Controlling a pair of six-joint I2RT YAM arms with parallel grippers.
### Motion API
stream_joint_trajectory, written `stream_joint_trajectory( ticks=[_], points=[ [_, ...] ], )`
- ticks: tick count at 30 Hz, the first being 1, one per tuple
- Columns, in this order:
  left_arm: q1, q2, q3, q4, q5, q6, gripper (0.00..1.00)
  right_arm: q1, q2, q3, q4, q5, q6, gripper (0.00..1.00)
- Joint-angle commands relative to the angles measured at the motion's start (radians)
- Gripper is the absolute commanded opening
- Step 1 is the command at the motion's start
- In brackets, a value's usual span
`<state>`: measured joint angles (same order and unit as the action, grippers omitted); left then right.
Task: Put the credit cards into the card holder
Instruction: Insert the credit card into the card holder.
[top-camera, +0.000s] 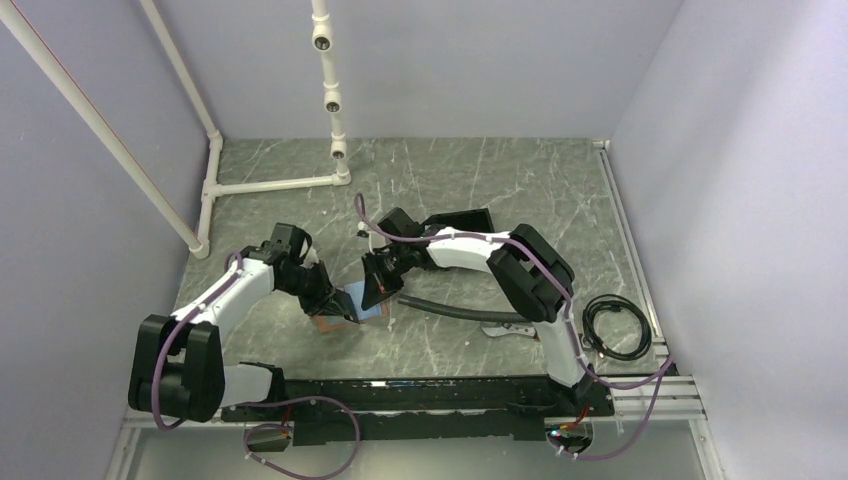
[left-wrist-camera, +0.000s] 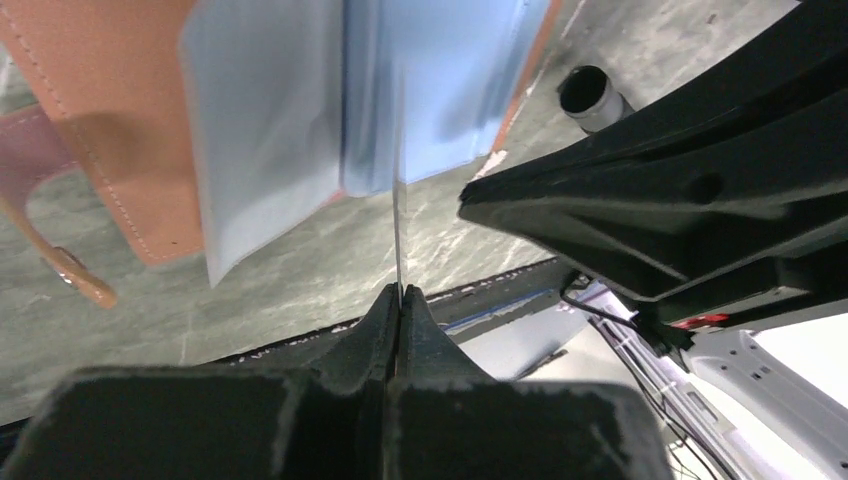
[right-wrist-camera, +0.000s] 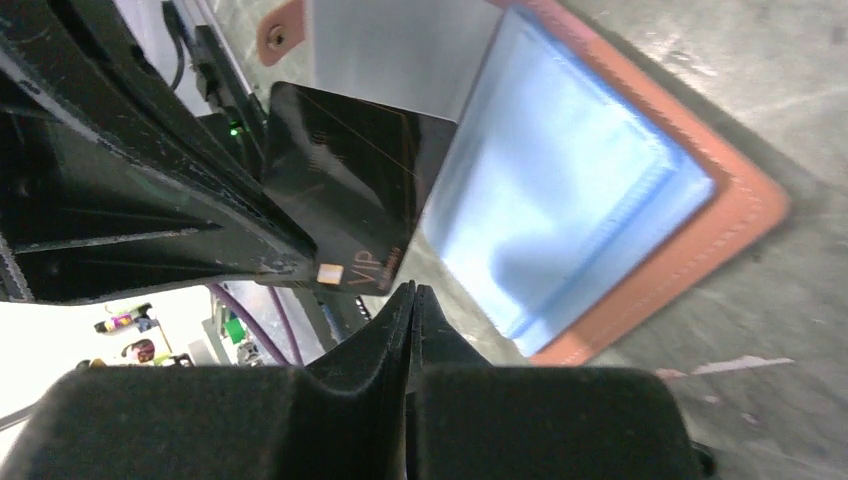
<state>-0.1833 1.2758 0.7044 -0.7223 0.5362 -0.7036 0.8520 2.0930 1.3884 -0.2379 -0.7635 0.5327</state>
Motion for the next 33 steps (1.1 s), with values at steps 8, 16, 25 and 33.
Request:
stream_joint_trajectory(
  ticks=[8, 16, 25, 33],
  points=[
    [-0.030, 0.052, -0.009, 0.042, -0.089, 0.008, 0.00, -0.053, 0.036, -0.006, -0.041, 0.093, -0.052, 0.00],
    [-0.030, 0.067, -0.061, 0.147, -0.084, 0.017, 0.00, -0.091, 0.078, 0.024, -0.096, 0.163, -0.102, 0.00],
    [-0.030, 0.068, -0.090, 0.219, -0.092, 0.032, 0.00, -0.143, 0.124, 0.067, -0.122, 0.146, -0.192, 0.00],
    [-0.016, 0.088, -0.093, 0.300, -0.050, 0.050, 0.00, -0.145, 0.155, 0.114, -0.157, 0.101, -0.278, 0.00]
  ],
)
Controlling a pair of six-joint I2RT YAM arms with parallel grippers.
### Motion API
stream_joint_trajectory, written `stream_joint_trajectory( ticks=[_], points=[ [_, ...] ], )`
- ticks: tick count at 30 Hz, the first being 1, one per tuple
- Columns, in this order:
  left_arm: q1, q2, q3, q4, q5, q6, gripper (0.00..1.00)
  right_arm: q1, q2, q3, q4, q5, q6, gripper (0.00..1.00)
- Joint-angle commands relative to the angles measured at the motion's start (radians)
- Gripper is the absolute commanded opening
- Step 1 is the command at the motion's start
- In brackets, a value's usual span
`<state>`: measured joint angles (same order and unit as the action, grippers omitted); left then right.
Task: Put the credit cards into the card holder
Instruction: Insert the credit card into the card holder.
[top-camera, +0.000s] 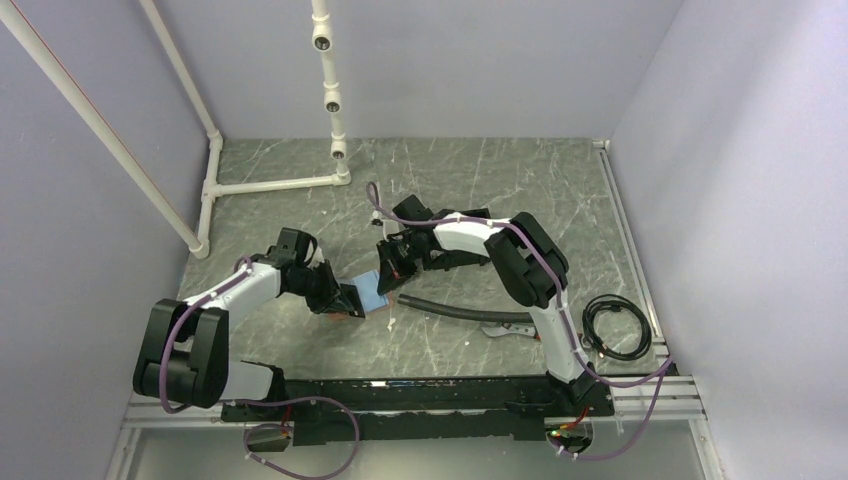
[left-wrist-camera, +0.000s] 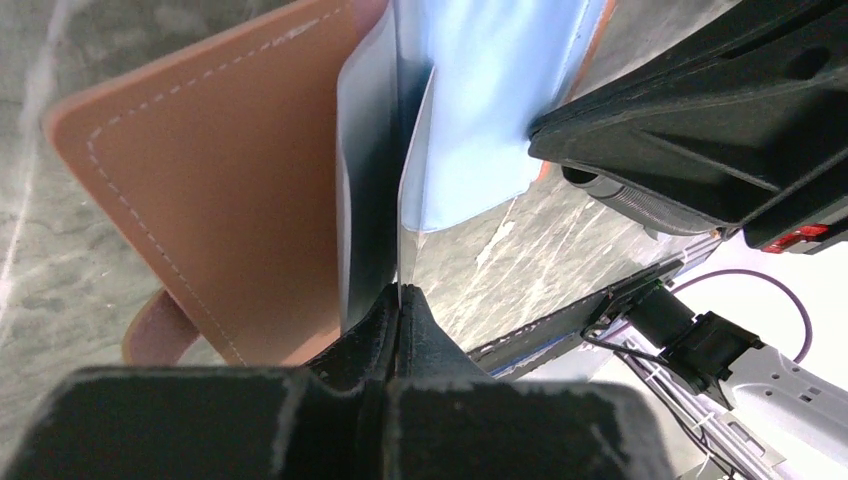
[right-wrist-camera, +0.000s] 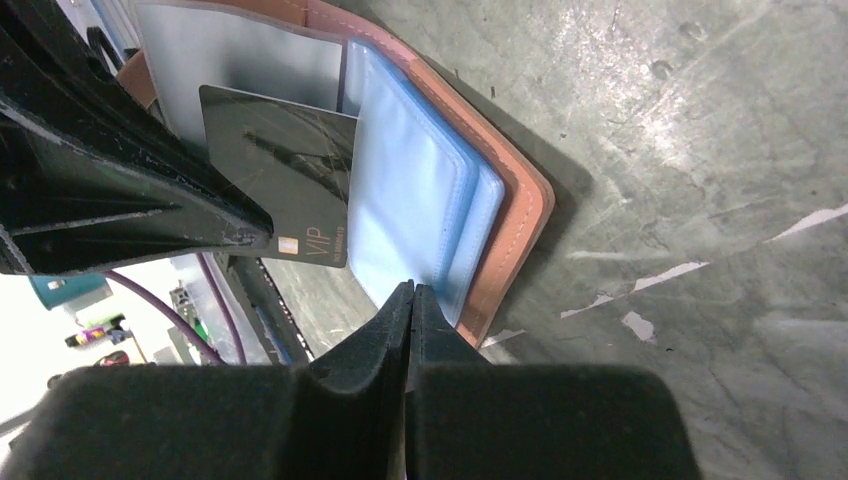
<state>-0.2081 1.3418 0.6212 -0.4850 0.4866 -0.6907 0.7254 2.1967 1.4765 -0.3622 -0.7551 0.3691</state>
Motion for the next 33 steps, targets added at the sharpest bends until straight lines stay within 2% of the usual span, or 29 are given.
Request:
stream_joint_trajectory(
  ticks=[1, 14, 20, 33],
  points=[
    [0.011, 0.022, -0.008, 0.069, 0.008, 0.043, 0.00, -0.018, 0.054, 0.030, -0.039, 0.093, -0.124, 0.00],
    [0.057, 0.026, -0.054, 0.224, 0.098, 0.046, 0.00, -0.021, 0.080, 0.050, -0.060, 0.077, -0.162, 0.00],
    [0.058, 0.039, -0.099, 0.332, 0.138, -0.005, 0.00, -0.021, 0.080, 0.041, -0.045, 0.058, -0.152, 0.00],
    [0.058, -0.020, -0.143, 0.343, 0.045, -0.003, 0.00, -0.020, 0.082, 0.033, -0.040, 0.052, -0.148, 0.00]
  ],
)
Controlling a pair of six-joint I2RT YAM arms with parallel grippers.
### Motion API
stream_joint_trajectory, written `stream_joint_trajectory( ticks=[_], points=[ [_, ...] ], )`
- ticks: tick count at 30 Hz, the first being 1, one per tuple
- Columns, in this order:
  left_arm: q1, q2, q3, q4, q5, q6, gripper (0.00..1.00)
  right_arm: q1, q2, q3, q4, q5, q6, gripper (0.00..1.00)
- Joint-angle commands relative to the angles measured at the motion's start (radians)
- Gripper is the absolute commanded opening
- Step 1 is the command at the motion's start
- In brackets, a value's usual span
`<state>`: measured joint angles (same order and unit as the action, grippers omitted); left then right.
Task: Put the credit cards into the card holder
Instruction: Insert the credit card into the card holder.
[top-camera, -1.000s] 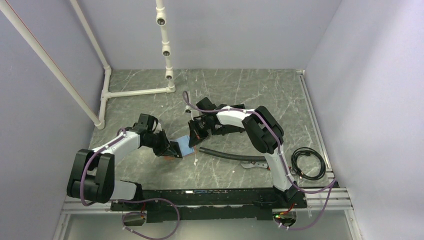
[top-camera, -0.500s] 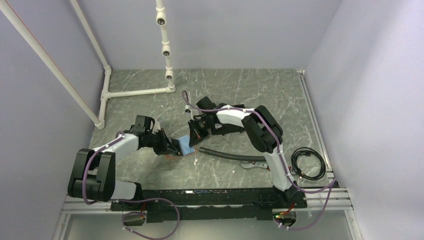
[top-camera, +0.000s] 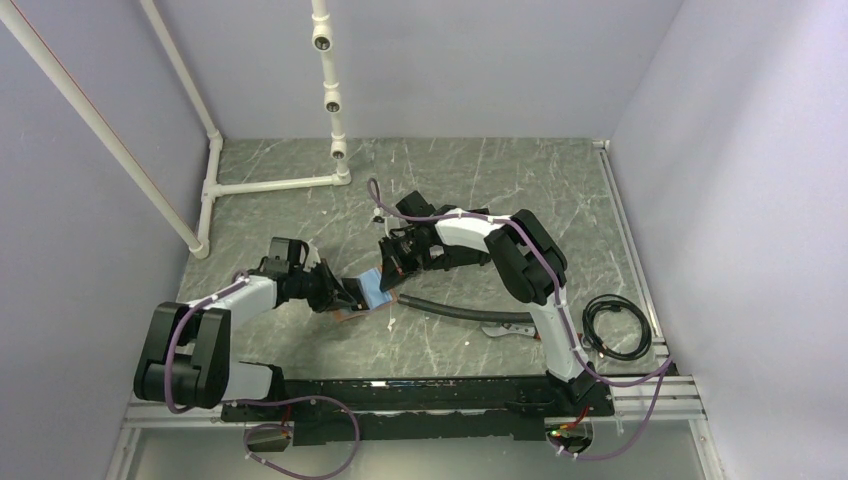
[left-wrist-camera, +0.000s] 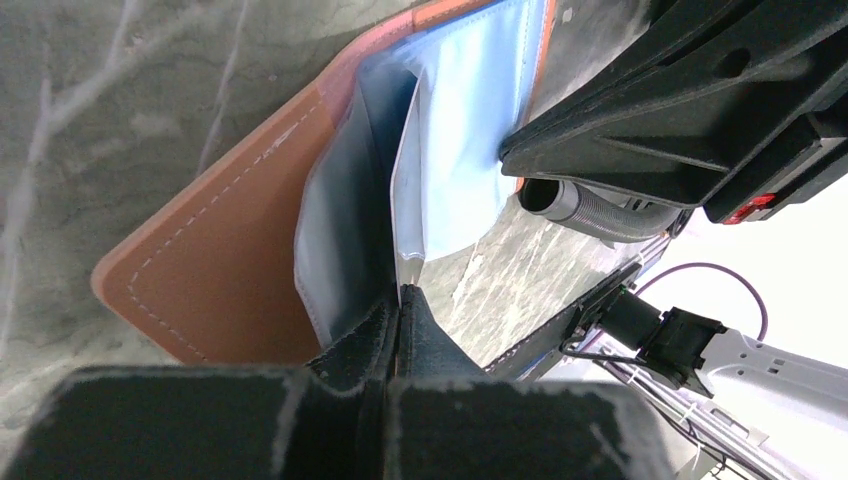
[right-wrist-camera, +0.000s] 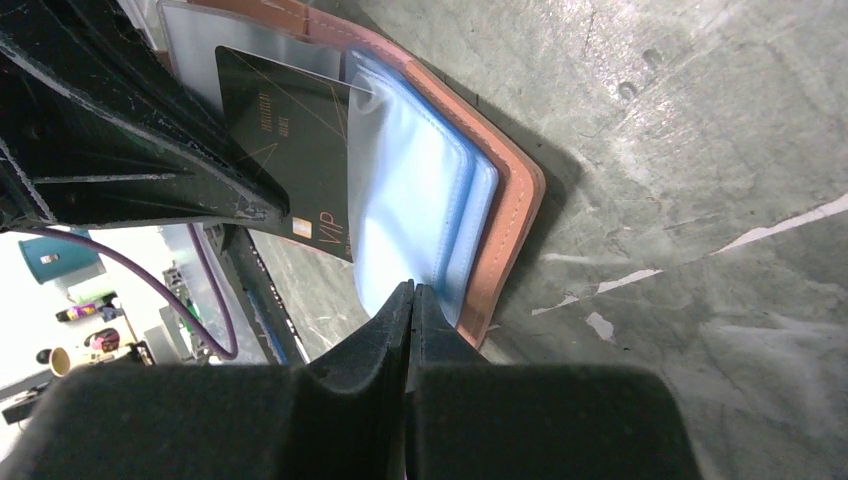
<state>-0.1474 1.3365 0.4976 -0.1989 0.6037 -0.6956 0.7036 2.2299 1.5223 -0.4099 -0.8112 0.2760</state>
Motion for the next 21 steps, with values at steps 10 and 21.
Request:
stream_joint_trajectory(
  ticks=[10, 21],
  points=[
    [-0.003, -0.034, -0.053, 0.110, -0.085, -0.015, 0.00, 0.005, 0.053, -0.019, 0.007, 0.106, -0.054, 0.00],
    [-0.004, -0.078, -0.016, -0.055, -0.109, -0.043, 0.31, 0.008, -0.042, -0.027, -0.047, 0.176, 0.013, 0.11]
  ],
)
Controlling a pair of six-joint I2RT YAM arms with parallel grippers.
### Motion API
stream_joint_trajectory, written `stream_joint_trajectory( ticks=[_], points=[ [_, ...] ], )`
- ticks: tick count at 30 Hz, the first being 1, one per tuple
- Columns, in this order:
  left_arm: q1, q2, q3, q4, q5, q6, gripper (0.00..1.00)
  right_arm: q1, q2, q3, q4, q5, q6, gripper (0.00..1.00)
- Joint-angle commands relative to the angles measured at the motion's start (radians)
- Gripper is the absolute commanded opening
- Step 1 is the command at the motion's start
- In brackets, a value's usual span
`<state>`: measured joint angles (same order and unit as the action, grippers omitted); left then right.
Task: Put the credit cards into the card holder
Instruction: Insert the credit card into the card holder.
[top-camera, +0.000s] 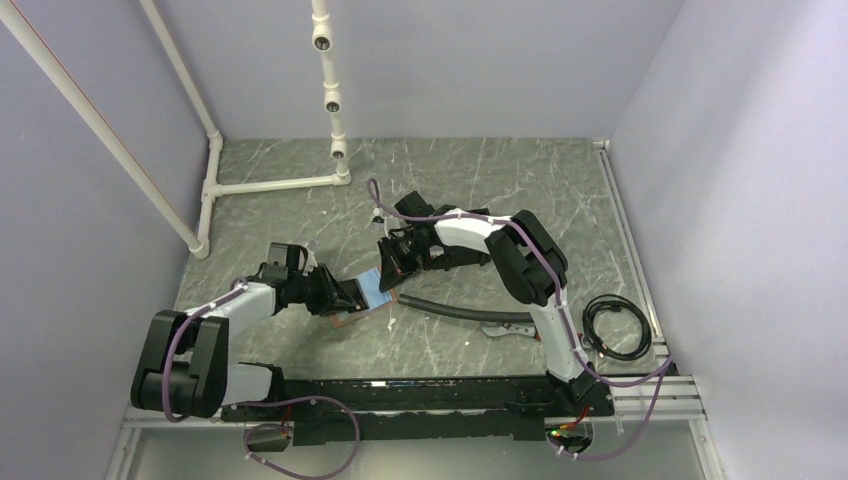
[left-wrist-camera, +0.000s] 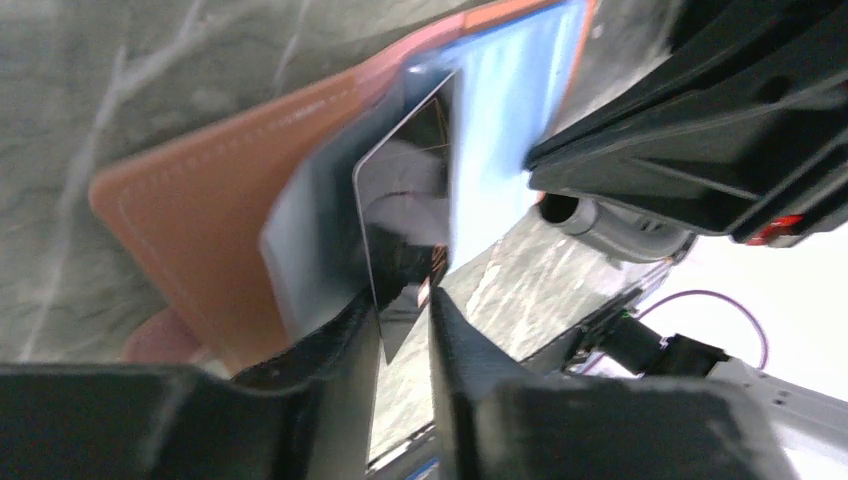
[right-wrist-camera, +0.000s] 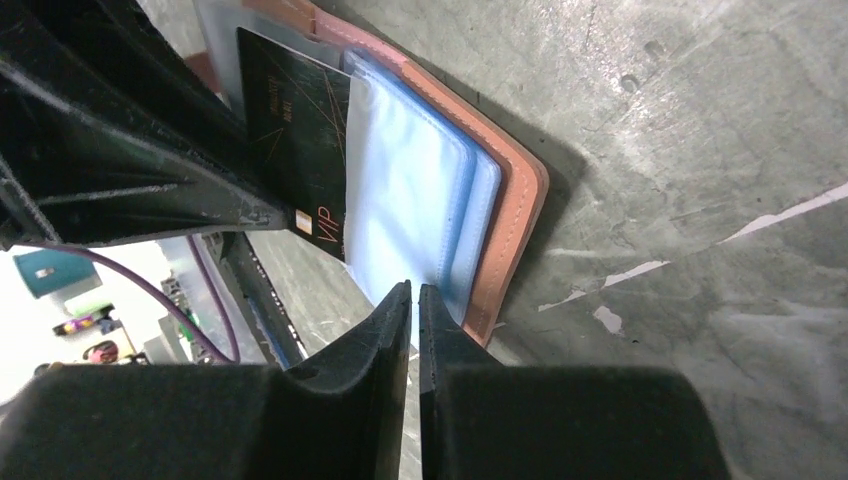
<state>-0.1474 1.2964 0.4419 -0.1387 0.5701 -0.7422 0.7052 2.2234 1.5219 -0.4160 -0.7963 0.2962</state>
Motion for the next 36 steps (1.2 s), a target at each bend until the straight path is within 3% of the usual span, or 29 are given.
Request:
stream_joint_trajectory(
  ticks=[1, 3, 7, 14, 20, 27, 36],
  points=[
    [-0.004, -0.046, 0.051, -0.140, -0.087, 0.002, 0.37, 0.008, -0.044, -0.028, -0.045, 0.163, -0.003, 0.12],
    [-0.006, -0.052, 0.066, -0.168, -0.092, -0.007, 0.44, 0.013, -0.054, -0.028, -0.053, 0.176, 0.004, 0.13],
    [-0.017, -0.040, 0.091, -0.187, -0.106, -0.018, 0.46, 0.017, -0.058, -0.030, -0.050, 0.190, 0.014, 0.13],
    [-0.067, 0.038, 0.110, -0.133, -0.112, -0.047, 0.30, 0.029, -0.038, -0.034, -0.027, 0.171, 0.023, 0.10],
    [-0.110, 0.069, 0.122, -0.061, -0.148, -0.070, 0.25, 0.045, -0.023, -0.037, -0.005, 0.156, 0.044, 0.08],
    [-0.152, 0.048, 0.156, -0.048, -0.198, -0.047, 0.35, 0.044, -0.049, -0.050, -0.007, 0.147, 0.043, 0.08],
    [-0.161, 0.100, 0.174, 0.077, -0.098, -0.031, 0.42, 0.040, -0.032, -0.021, -0.001, 0.122, 0.056, 0.12]
  ],
)
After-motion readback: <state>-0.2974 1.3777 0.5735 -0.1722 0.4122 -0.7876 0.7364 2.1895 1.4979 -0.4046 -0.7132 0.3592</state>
